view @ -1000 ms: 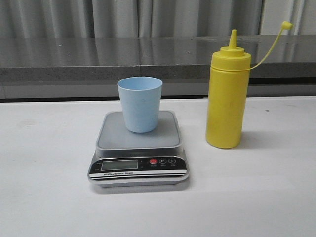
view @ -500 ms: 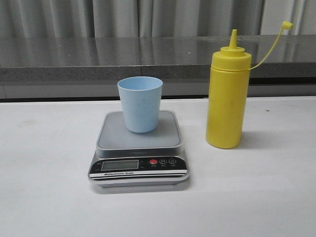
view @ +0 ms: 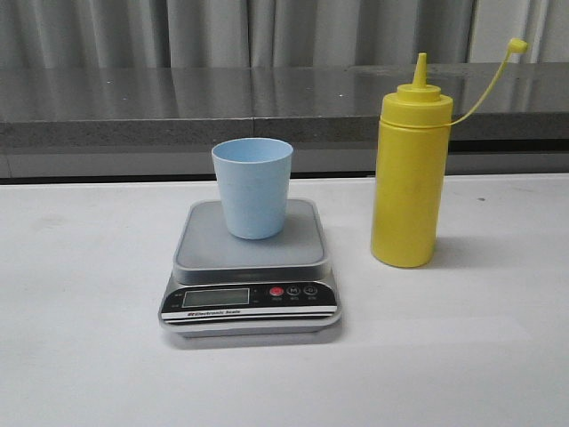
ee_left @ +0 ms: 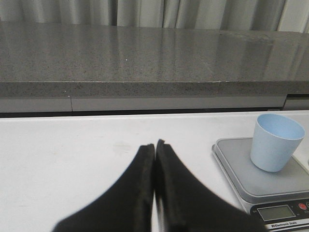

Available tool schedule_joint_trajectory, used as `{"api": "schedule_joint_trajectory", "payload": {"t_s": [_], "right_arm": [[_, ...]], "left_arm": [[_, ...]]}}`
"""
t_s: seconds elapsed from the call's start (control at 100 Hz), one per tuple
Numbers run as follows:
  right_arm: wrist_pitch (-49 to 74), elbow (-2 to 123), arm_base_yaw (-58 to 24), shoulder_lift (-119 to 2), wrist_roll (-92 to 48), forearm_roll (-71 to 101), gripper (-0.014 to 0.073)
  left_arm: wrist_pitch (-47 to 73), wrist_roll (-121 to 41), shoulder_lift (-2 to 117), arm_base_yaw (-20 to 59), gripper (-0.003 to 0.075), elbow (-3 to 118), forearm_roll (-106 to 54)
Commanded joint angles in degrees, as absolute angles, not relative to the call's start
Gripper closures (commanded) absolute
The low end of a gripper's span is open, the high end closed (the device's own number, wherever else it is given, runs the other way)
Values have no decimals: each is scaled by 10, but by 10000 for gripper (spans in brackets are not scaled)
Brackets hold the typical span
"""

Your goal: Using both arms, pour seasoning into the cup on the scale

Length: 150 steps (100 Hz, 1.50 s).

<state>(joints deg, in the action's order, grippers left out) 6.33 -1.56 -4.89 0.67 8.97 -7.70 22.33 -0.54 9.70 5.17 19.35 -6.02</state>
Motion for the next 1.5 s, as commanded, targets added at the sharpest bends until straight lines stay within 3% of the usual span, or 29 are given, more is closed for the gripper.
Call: {"api": "schedule_joint_trajectory", "payload": {"t_s": [0.0,0.2,0.54,0.84,1.06,1.49], "right_arm": [[14,-4,-45,18,89,-75,662],[14,-4,-45,18,89,-75,662],[14,-4,-45,18,89,-75,662],[14,-4,-45,18,89,-75,662],[14,-4,-45,18,89,-75,662],[15,-4,-45,18,89,-75,662]], "left_arm": [[175,0,102,50,740,210,-65],[165,0,102,50,740,196,-31],[50,0,95,50,740,105,16],[49,0,34,48,740,31,21],[50,26,-21,0,740,1,21],[-6,29,-19,-17,740,-23,37]]}}
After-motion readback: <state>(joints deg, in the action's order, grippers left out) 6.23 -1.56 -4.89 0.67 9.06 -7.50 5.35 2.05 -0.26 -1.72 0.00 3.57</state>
